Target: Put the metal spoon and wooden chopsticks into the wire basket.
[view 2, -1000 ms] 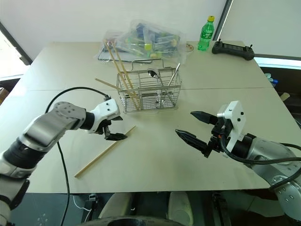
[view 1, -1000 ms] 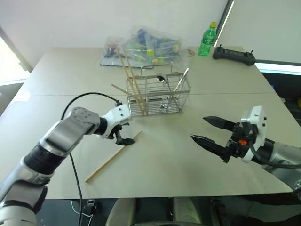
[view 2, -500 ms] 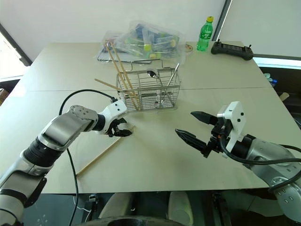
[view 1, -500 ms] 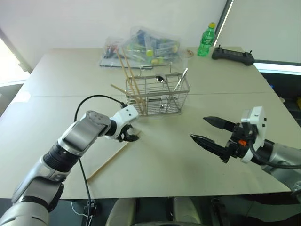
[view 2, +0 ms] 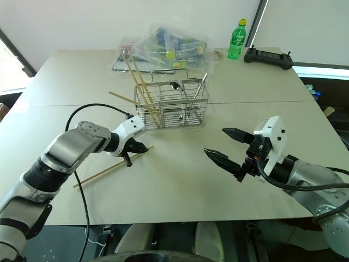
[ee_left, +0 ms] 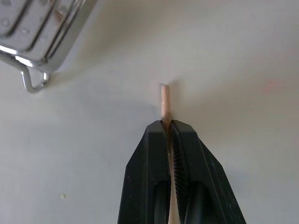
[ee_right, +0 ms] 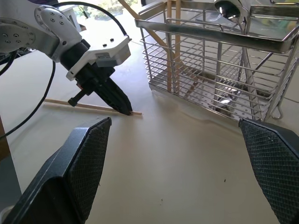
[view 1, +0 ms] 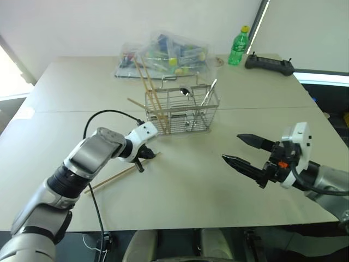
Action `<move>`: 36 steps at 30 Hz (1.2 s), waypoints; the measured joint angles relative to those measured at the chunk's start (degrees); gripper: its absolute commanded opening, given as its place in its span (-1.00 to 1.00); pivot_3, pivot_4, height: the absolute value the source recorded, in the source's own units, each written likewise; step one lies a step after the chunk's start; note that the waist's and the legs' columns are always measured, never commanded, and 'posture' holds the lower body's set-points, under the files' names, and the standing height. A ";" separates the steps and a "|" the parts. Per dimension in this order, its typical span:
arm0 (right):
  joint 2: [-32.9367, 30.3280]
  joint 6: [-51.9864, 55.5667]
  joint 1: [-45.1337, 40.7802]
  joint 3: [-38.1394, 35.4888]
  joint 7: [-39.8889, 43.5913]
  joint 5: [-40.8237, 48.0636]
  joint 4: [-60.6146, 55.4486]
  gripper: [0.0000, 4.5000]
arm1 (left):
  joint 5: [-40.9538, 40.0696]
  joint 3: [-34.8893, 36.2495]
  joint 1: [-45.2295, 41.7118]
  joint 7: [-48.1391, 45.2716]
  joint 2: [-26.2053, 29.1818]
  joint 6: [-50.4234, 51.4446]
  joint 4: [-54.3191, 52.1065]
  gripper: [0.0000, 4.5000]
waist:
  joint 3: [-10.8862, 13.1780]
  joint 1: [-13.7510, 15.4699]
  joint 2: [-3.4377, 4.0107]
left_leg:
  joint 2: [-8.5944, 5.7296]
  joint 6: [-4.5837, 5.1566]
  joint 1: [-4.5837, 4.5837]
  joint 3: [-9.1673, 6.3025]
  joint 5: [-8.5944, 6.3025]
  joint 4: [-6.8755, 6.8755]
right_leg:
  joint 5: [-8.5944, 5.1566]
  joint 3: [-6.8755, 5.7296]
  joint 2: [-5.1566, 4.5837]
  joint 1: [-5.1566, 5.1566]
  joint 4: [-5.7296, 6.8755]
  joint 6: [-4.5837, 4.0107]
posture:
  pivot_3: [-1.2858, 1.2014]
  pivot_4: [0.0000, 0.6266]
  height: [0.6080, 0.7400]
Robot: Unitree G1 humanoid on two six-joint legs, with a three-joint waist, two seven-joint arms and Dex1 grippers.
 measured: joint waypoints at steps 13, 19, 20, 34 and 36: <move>-0.09 -0.01 -0.91 -0.01 1.64 -0.10 1.78 1.00 | -0.25 24.46 -0.53 11.30 3.61 -9.92 20.16 -0.98 | 0.09 0.57 -0.14 | 0.02 -0.01 0.06 -0.21 0.01 -0.11 | -0.12 -0.08 0.00 0.03 -0.02 0.18 | 0.03 -0.52 0.87; -0.50 0.19 -3.93 0.86 2.31 -0.06 2.85 1.00 | -6.43 46.15 -16.94 30.29 -12.53 -29.14 25.50 -0.98 | 0.04 1.88 -0.48 | -0.14 -0.08 -0.40 -0.19 0.03 0.24 | 0.34 -0.10 -0.11 -0.18 -0.07 0.52 | 0.03 -0.52 0.87; -0.79 0.21 -4.03 0.80 2.44 -0.06 2.91 1.00 | -6.48 47.22 -18.94 31.73 -12.70 -32.62 25.31 -0.98 | -0.02 1.73 -0.38 | -0.17 -0.08 -0.29 -0.01 0.01 0.23 | 0.34 -0.02 -0.14 -0.13 -0.08 0.53 | 0.03 -0.52 0.87; -1.17 1.36 -4.63 1.06 2.26 0.11 3.70 1.00 | -17.87 40.72 -29.97 26.53 -23.70 -37.71 16.45 -0.98 | -0.03 1.64 -0.34 | -0.13 -0.01 -0.12 0.23 -0.01 0.46 | 0.34 -0.01 0.07 0.14 -0.03 0.50 | 0.03 -0.52 0.87; -0.99 1.35 -4.23 1.03 1.81 0.23 3.54 1.00 | -18.60 40.14 -29.92 26.57 -24.66 -37.39 16.24 -0.98 | -0.04 1.58 -0.33 | -0.13 -0.01 -0.10 0.23 -0.01 0.45 | 0.34 -0.01 0.08 0.13 -0.02 0.49 | 0.03 -0.52 0.87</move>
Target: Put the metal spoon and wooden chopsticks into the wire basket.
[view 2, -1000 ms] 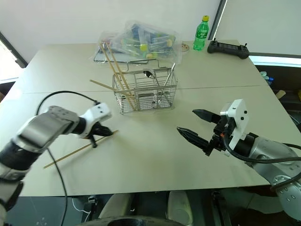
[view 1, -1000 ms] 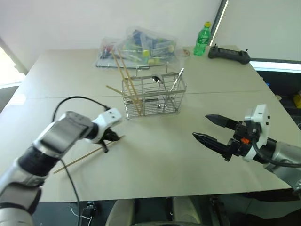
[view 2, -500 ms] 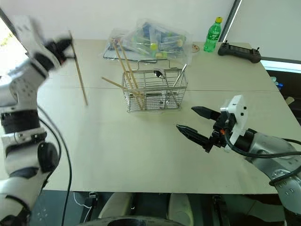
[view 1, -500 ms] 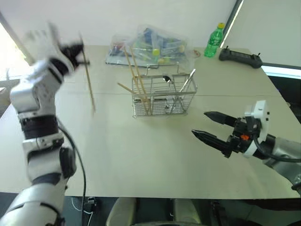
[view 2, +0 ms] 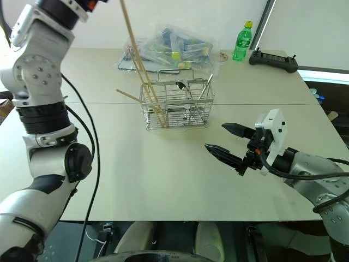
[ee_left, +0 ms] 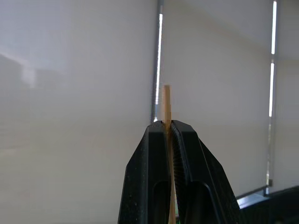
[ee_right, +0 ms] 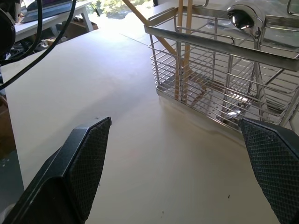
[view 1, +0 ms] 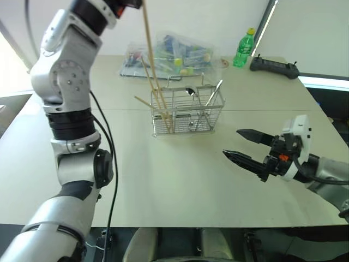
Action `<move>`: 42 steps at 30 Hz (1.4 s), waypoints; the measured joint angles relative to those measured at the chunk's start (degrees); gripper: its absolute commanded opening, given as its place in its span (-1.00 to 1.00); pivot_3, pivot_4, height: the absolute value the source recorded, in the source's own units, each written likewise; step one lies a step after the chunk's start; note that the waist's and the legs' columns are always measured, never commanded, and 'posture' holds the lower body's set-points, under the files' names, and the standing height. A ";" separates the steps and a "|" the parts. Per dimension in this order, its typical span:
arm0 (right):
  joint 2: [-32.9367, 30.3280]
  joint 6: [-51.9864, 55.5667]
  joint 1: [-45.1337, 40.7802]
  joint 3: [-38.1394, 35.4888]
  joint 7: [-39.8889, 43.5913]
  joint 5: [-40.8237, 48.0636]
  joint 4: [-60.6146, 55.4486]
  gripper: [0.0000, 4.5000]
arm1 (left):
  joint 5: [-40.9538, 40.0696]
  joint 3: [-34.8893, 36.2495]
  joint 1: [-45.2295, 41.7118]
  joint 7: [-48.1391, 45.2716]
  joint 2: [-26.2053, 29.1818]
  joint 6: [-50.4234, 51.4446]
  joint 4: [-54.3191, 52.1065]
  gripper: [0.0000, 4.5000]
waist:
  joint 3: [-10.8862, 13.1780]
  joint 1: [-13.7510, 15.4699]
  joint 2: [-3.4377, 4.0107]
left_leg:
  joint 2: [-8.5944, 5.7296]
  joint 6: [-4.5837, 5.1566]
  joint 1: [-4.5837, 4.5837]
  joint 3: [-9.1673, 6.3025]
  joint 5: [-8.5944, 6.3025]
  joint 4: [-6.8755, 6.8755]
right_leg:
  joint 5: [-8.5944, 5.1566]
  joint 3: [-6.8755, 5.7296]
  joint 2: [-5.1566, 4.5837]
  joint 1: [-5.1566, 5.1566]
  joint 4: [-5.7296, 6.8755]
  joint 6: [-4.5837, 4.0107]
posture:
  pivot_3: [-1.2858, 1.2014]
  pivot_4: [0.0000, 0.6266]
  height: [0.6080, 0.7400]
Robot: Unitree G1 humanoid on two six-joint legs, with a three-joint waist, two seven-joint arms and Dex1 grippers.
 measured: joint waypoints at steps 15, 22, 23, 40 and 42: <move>0.70 -0.05 1.81 -1.13 -2.94 2.81 -1.40 1.00 | 1.80 -5.07 8.76 -3.67 -1.24 -3.67 1.79 0.97 | -0.01 0.16 0.03 | -0.01 0.01 -0.07 -0.04 0.00 -0.01 | 0.00 0.01 0.00 -0.03 -0.03 -0.02 | 0.03 -0.52 0.87; 0.47 -0.05 1.50 -1.14 -2.85 3.08 -1.31 1.00 | 0.07 -3.12 8.59 -1.51 -0.81 -2.36 1.72 0.97 | -0.01 0.13 0.03 | -0.02 0.01 -0.06 -0.03 0.00 -0.01 | 0.00 0.00 0.01 -0.02 -0.02 -0.02 | 0.03 -0.52 0.87; 0.29 -0.05 1.39 -1.14 -2.80 3.08 -1.28 1.00 | 0.04 -3.13 8.59 -1.52 -0.52 -1.93 1.56 0.97 | -0.01 0.13 0.03 | -0.02 0.01 -0.06 -0.03 0.00 -0.01 | 0.00 0.00 0.01 -0.02 -0.02 -0.02 | 0.03 -0.52 0.87; -10.57 -1.26 -8.56 -5.79 6.60 -0.64 8.67 1.00 | -0.05 -7.15 27.20 -49.93 44.16 -2.33 -2.85 0.97 | 0.13 -1.90 0.35 | 0.20 0.01 -0.06 0.22 -0.01 -0.21 | -0.16 0.06 0.01 -0.24 -0.05 -0.57 | 0.03 -0.52 0.87; -11.61 -1.96 -10.91 -5.77 8.60 -1.94 11.66 1.00 | 2.65 -7.53 29.36 -56.08 48.52 -6.71 0.31 0.97 | 0.13 -1.53 0.33 | 0.33 0.01 -0.08 0.22 -0.01 -0.21 | -0.18 0.04 -0.02 -0.25 -0.10 -0.59 | 0.03 -0.52 0.87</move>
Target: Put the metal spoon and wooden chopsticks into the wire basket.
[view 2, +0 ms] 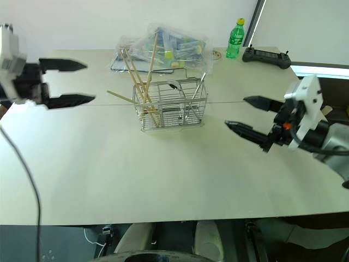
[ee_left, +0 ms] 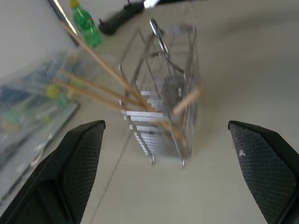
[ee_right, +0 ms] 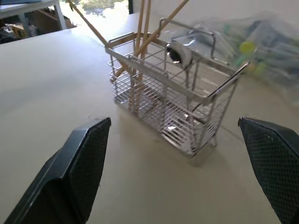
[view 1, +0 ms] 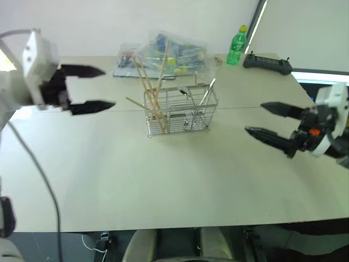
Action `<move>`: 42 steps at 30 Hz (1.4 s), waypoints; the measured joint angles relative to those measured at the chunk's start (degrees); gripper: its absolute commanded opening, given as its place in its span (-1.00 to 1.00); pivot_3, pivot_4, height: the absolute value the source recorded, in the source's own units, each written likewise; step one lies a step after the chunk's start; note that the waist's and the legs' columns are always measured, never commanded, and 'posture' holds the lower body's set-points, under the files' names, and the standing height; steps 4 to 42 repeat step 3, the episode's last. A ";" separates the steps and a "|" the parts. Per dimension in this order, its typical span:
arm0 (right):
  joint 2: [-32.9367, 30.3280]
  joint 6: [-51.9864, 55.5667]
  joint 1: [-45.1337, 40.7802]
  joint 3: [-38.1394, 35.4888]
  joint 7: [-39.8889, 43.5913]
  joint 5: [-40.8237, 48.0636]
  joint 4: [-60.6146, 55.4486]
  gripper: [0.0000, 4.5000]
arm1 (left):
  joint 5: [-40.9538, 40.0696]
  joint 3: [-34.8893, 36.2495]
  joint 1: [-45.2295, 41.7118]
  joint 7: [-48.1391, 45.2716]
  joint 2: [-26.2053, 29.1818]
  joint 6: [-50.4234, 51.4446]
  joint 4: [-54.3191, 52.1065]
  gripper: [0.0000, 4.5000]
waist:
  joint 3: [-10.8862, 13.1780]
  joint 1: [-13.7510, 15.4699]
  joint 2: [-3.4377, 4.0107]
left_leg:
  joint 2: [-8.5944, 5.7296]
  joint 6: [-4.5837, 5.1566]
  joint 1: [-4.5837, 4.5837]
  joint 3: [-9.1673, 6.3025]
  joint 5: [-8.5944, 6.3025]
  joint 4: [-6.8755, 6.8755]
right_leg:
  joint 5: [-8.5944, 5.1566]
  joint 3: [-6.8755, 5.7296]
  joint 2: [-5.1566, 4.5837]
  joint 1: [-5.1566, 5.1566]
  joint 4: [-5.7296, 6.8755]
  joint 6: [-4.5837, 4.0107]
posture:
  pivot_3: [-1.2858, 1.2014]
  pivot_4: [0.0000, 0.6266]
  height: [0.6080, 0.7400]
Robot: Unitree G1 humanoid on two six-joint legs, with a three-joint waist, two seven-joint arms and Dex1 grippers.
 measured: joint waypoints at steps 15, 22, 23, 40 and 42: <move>-0.10 -0.30 -1.66 0.60 1.59 -1.03 2.14 1.00 | 2.92 -0.11 0.36 -2.90 1.61 -3.82 2.49 0.97 | 0.01 0.58 0.01 | -0.01 0.01 -0.09 -0.01 0.00 -0.01 | -0.02 -0.06 -0.15 0.00 -0.05 0.03 | 0.03 -0.52 0.87; -0.10 -0.30 -1.66 0.60 1.59 -1.03 2.14 1.00 | 2.92 -0.11 0.36 -2.90 1.61 -3.82 2.49 0.97 | 0.01 0.58 0.01 | -0.01 0.01 -0.09 -0.01 0.00 -0.01 | -0.02 -0.06 -0.15 0.00 -0.05 0.03 | 0.03 -0.52 0.87; -0.10 -0.30 -1.66 0.60 1.59 -1.03 2.14 1.00 | 2.92 -0.11 0.36 -2.90 1.61 -3.82 2.49 0.97 | 0.01 0.58 0.01 | -0.01 0.01 -0.09 -0.01 0.00 -0.01 | -0.02 -0.06 -0.15 0.00 -0.05 0.03 | 0.03 -0.52 0.87; -0.10 -0.30 -1.66 0.60 1.59 -1.03 2.14 1.00 | 2.92 -0.11 0.36 -2.90 1.61 -3.82 2.49 0.97 | 0.01 0.58 0.01 | -0.01 0.01 -0.09 -0.01 0.00 -0.01 | -0.02 -0.06 -0.15 0.00 -0.05 0.03 | 0.03 -0.52 0.87; -0.10 -0.30 -1.66 0.60 1.59 -1.03 2.14 1.00 | 2.92 -0.11 0.36 -2.90 1.61 -3.82 2.49 0.97 | 0.01 0.58 0.01 | -0.01 0.01 -0.09 -0.01 0.00 -0.01 | -0.02 -0.06 -0.15 0.00 -0.05 0.03 | 0.03 -0.52 0.87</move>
